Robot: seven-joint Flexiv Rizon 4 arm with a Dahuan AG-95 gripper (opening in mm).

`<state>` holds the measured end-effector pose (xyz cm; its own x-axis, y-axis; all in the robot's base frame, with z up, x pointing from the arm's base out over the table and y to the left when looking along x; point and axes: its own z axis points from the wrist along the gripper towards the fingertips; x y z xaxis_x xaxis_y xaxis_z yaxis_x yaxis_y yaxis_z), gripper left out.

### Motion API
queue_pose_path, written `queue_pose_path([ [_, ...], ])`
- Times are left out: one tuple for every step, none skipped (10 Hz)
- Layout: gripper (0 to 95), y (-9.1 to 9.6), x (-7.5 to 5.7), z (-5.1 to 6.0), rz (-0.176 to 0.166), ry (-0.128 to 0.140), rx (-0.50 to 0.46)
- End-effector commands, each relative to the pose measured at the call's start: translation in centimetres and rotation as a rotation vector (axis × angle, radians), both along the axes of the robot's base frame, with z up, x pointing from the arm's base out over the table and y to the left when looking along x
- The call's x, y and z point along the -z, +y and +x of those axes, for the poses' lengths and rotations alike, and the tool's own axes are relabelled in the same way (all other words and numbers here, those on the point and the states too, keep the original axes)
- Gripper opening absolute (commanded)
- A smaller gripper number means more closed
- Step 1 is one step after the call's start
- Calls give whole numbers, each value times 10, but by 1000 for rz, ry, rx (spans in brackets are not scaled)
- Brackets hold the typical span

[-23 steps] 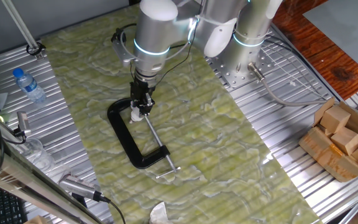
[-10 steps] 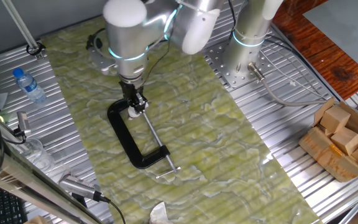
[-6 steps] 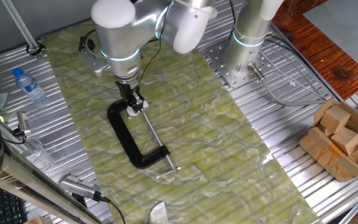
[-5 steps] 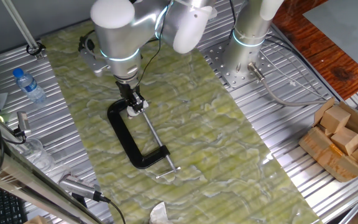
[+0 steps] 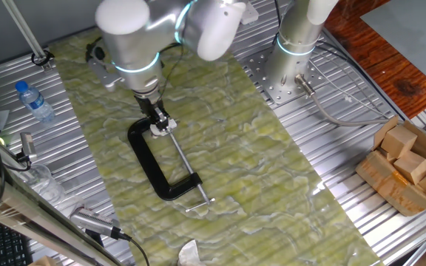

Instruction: Install the light bulb by rotating it

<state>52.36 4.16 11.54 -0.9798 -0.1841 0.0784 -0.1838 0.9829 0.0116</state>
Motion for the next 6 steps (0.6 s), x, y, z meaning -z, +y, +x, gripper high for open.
queue_pose_path([
  [0, -3, -6, -3, -2, 35, -2],
  [0, -5, -8, -5, -1, 38, -7],
  [0, -7, -10, -6, -1, 43, -10],
  [0, -10, -10, -7, -2, 47, -15],
  [0, -13, -10, -8, 1, 51, -22],
  [0, -16, -11, -11, 5, 62, -25],
])
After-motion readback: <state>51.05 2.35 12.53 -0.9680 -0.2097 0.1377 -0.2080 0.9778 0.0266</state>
